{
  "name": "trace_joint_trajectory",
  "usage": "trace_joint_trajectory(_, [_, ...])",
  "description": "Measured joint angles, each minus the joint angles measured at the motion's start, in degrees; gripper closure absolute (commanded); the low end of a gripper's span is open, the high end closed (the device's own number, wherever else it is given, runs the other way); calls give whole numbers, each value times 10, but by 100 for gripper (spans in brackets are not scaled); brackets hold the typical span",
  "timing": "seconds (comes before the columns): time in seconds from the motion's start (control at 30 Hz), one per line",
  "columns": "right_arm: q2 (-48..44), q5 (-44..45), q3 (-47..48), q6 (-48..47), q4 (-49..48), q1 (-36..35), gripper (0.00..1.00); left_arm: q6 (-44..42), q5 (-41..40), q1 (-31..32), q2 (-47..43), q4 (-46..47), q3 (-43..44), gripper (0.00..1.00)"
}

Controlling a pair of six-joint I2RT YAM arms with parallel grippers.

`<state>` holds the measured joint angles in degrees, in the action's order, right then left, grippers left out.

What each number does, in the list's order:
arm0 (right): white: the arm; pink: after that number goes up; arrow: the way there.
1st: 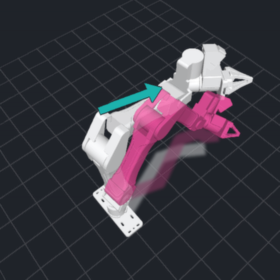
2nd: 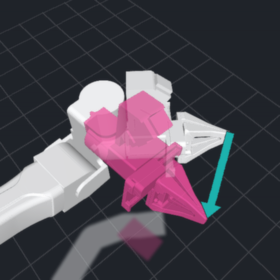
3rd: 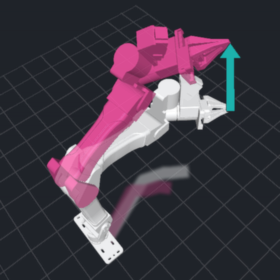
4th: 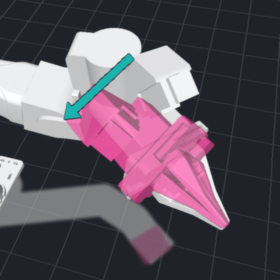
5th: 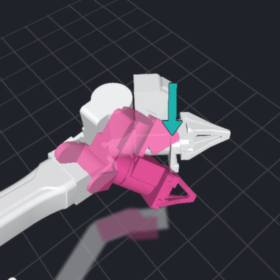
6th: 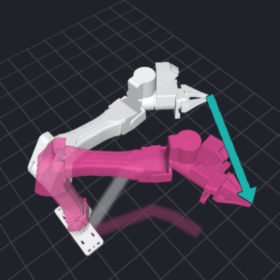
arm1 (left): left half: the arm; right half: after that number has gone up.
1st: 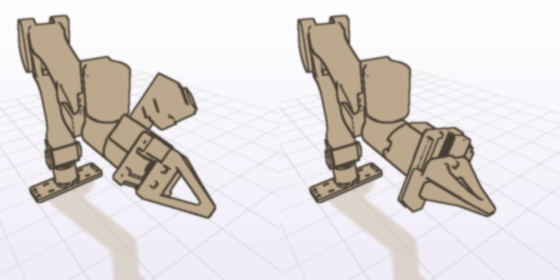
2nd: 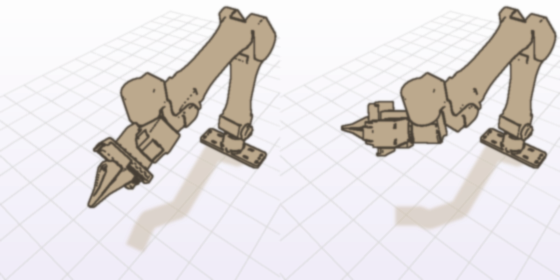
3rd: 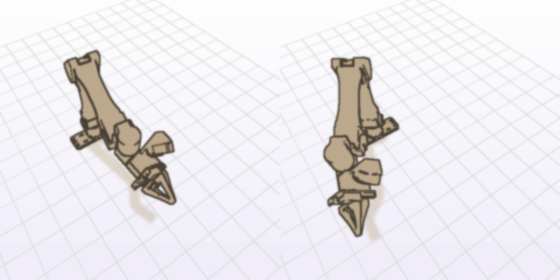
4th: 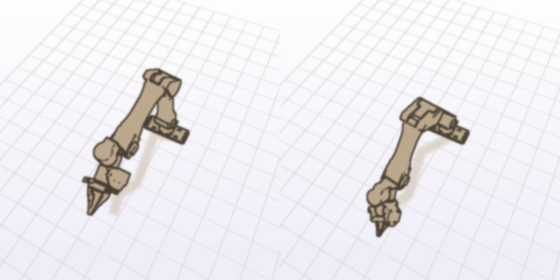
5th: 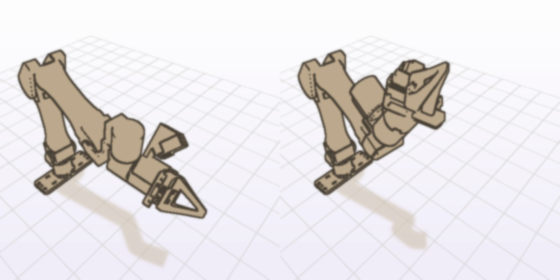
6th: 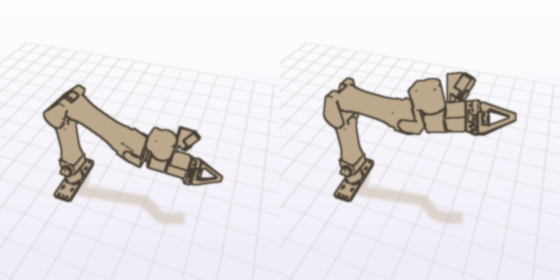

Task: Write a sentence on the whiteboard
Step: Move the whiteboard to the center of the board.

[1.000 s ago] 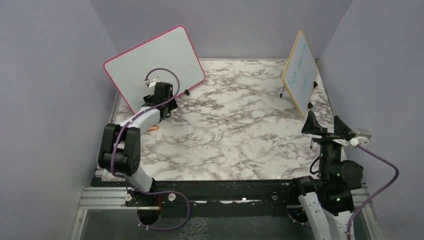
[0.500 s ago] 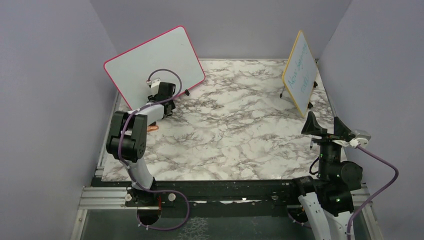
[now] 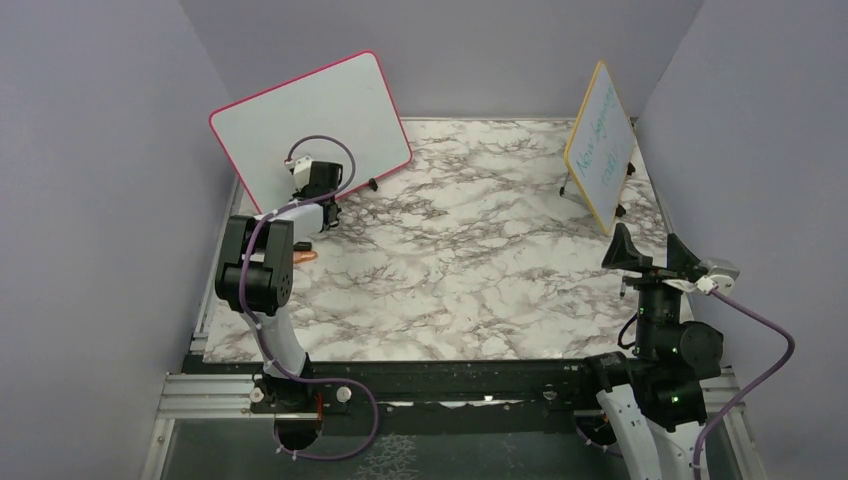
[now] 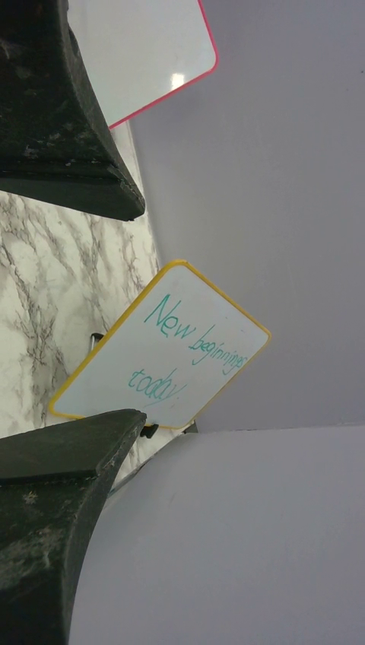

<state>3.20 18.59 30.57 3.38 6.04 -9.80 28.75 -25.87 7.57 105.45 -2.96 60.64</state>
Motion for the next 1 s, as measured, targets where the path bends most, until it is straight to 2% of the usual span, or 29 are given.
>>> trace_joint_trajectory(0.23, [0, 1, 0, 0, 0, 0, 0, 16, 7, 14, -10, 10, -15, 100])
trace_joint_trajectory(0.67, [-15, 2, 0, 0, 0, -14, 0, 90, -11, 177, -114, -19, -118, 100])
trace_joint_trajectory(1.0, [-16, 2, 0, 0, 0, -21, 0, 198, -17, 276, -181, -28, -195, 100])
